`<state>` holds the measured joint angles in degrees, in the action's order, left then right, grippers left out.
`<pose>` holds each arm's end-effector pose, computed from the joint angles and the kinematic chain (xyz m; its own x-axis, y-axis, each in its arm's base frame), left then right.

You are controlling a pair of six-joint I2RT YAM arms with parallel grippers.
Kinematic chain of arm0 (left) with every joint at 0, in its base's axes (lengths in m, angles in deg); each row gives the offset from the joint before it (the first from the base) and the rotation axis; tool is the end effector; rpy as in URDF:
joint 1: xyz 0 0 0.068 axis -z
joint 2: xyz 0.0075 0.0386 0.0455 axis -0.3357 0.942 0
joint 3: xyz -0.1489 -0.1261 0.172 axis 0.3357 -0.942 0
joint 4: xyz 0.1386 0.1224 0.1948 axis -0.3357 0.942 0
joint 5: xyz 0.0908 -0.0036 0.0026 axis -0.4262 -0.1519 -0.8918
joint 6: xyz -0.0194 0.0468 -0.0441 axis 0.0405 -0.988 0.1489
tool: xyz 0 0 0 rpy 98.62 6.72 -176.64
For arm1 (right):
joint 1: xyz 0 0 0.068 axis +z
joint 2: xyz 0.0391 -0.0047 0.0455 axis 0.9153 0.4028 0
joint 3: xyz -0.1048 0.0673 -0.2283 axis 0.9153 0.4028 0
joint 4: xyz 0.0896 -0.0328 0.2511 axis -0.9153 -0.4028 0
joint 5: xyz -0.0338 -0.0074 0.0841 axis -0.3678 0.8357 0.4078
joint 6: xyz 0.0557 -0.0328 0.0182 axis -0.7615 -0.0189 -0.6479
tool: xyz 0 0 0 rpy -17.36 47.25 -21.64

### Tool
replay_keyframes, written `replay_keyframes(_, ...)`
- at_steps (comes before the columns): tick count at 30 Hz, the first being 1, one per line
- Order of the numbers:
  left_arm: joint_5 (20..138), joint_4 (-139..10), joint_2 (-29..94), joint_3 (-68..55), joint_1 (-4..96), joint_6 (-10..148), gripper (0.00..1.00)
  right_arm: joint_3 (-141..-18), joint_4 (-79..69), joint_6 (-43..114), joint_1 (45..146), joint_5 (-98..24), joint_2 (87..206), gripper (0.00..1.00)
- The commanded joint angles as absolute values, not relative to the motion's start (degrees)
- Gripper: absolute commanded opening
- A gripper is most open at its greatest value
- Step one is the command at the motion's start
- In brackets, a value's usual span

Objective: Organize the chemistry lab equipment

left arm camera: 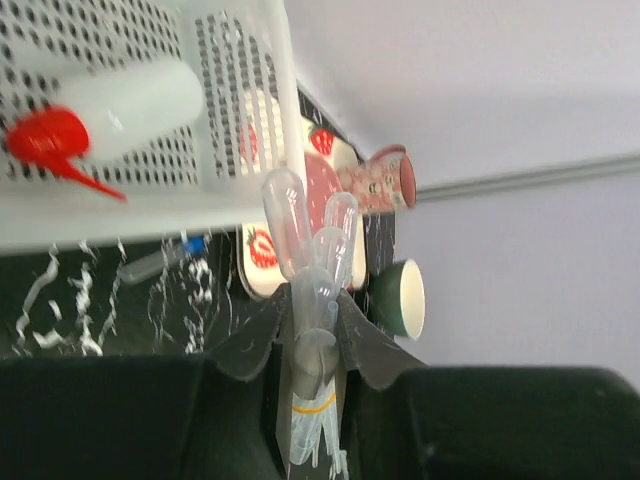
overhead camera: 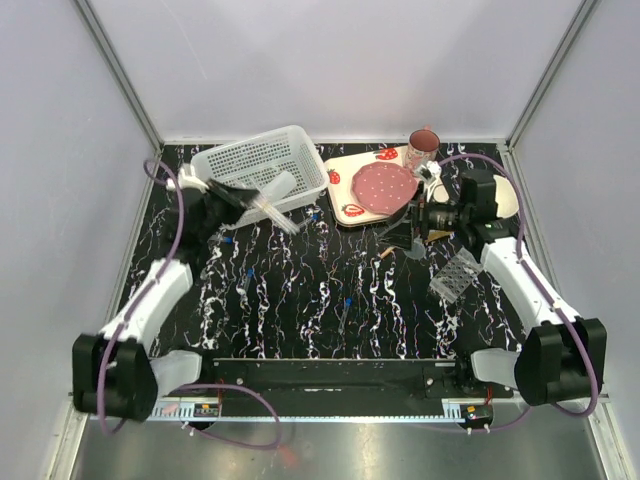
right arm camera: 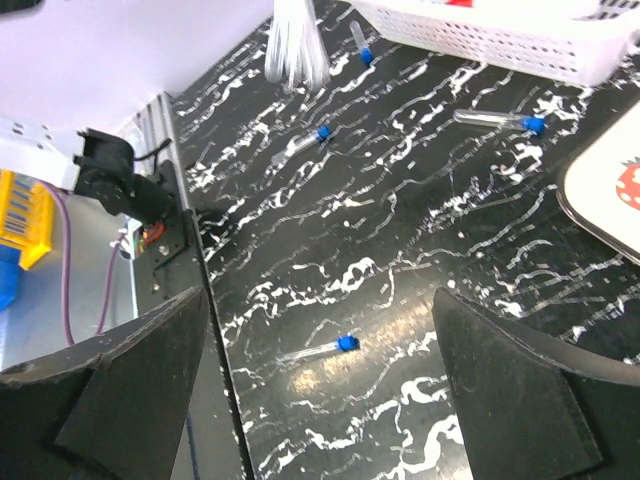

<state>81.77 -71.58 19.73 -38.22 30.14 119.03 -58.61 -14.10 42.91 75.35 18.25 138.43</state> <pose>0.2790 -0.0623 0.2658 -0.4255 -0.7978 -0.4271 -0.0252 0.4823 -0.8757 0.2806 0.0933 0.2864 -0.4529 -0.0783 -0.8881 -0.8546 0.3221 0.4074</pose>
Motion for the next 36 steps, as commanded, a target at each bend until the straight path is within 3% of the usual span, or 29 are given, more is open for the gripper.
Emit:
replay_keyframes(1, 92.0, -69.4, 30.9, -28.3, 21.2, 117.7, 0.15, -55.2, -15.6, 48.1, 73.3, 17.2, 134.7, 0.98)
replay_keyframes(10, 94.5, -72.1, 54.5, -11.8, 13.2, 130.0, 0.19, -53.2, -15.5, 49.3, 71.8, 17.7, 131.9, 1.0)
replay_keyframes(13, 94.8, -71.6, 59.1, -7.4, 12.6, 132.0, 0.36, -52.9, -15.6, 49.3, 71.4, 17.9, 131.1, 1.0)
replay_keyframes(15, 93.9, -66.8, 60.8, -3.1, 12.4, 130.0, 0.56, -52.7, -15.6, 49.3, 71.1, 18.0, 130.5, 1.0)
replay_keyframes(17, 93.1, -63.0, 61.0, 1.6, 12.3, 127.1, 0.64, -52.6, -15.6, 49.4, 70.9, 18.0, 130.1, 1.0)
replay_keyframes(18, 92.1, -58.5, 60.4, 3.0, 12.3, 124.0, 0.68, -52.7, -15.7, 49.6, 70.6, 18.0, 130.0, 1.0)
replay_keyframes(25, 91.9, -51.3, 49.8, 4.7, 11.3, 105.7, 0.75, -55.6, -24.9, 57.0, 70.4, 14.9, 129.7, 1.0)
replay_keyframes(36, 87.1, -42.8, 20.7, -12.8, 9.9, 80.6, 0.99, -65.5, -51.1, 74.4, 70.5, 7.8, 131.2, 1.0)
